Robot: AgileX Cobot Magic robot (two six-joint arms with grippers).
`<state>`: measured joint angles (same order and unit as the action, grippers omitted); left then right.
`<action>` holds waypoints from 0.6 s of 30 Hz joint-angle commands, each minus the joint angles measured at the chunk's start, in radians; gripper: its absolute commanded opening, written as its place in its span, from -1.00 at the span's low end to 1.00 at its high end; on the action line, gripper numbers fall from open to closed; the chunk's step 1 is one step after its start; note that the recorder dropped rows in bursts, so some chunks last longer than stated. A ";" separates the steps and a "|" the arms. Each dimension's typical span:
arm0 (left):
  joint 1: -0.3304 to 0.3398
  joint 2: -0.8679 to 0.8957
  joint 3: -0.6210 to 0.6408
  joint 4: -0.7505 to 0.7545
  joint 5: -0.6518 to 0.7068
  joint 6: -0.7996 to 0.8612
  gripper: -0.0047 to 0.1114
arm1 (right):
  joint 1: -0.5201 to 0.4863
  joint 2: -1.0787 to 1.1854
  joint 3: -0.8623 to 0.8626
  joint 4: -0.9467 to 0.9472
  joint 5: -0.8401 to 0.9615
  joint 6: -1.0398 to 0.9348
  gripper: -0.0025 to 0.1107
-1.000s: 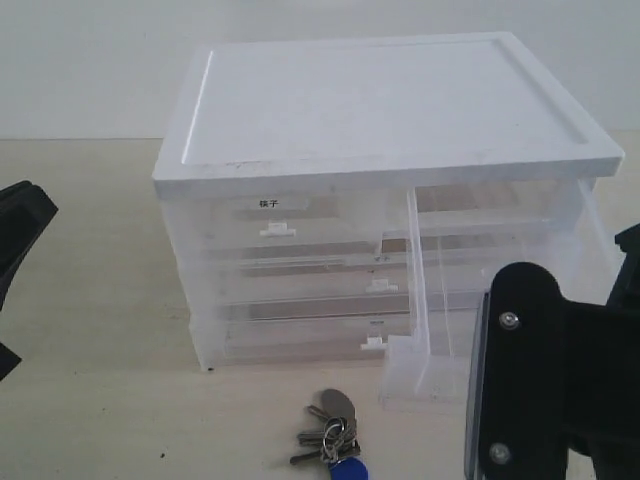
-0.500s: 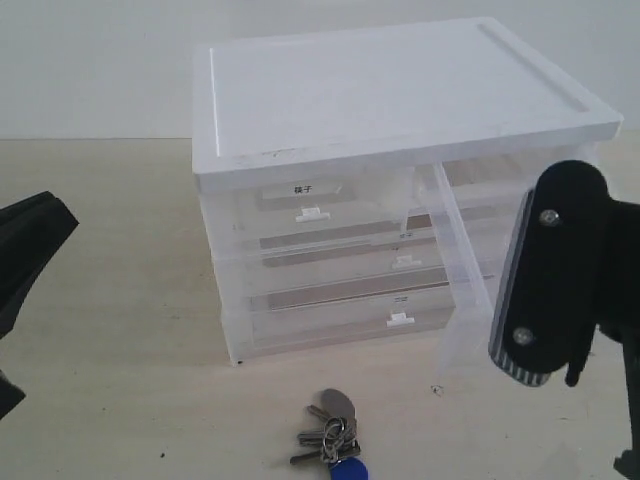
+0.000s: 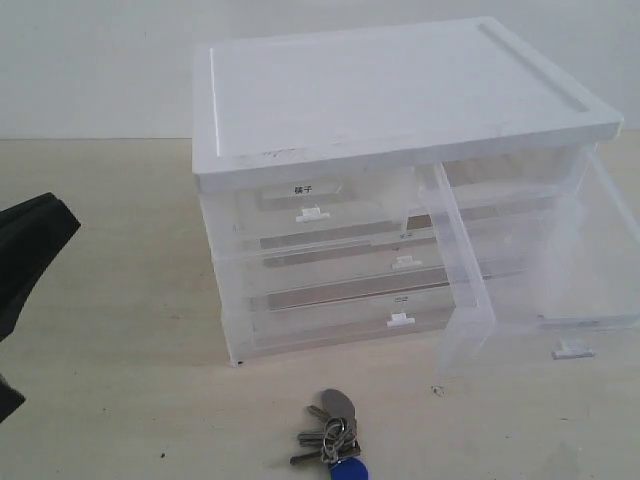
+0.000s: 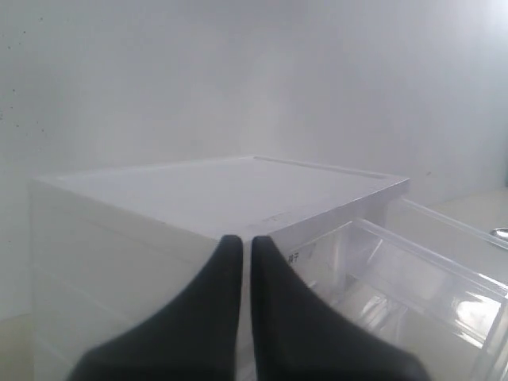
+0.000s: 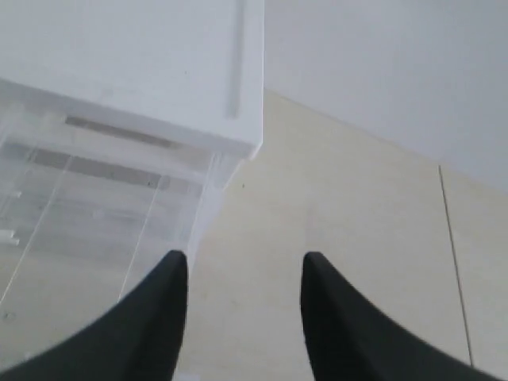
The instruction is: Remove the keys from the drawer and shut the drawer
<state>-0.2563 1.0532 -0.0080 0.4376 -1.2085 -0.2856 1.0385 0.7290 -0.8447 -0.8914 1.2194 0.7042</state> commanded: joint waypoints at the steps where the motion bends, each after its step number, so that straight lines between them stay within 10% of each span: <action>1: 0.001 -0.003 0.008 0.008 -0.013 -0.011 -0.84 | -0.121 0.038 -0.004 0.058 -0.017 -0.018 -0.22; 13: 0.001 -0.003 0.008 0.057 -0.013 -0.016 -0.84 | -0.683 0.333 -0.007 0.563 -0.479 -0.393 -0.23; 18: 0.001 -0.003 0.008 0.057 -0.013 -0.016 -0.84 | -0.740 0.489 -0.046 0.664 -0.495 -0.506 -0.24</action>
<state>-0.2563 1.0532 -0.0080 0.4883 -1.2107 -0.2936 0.3181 1.1556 -0.8658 -0.2507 0.7393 0.2403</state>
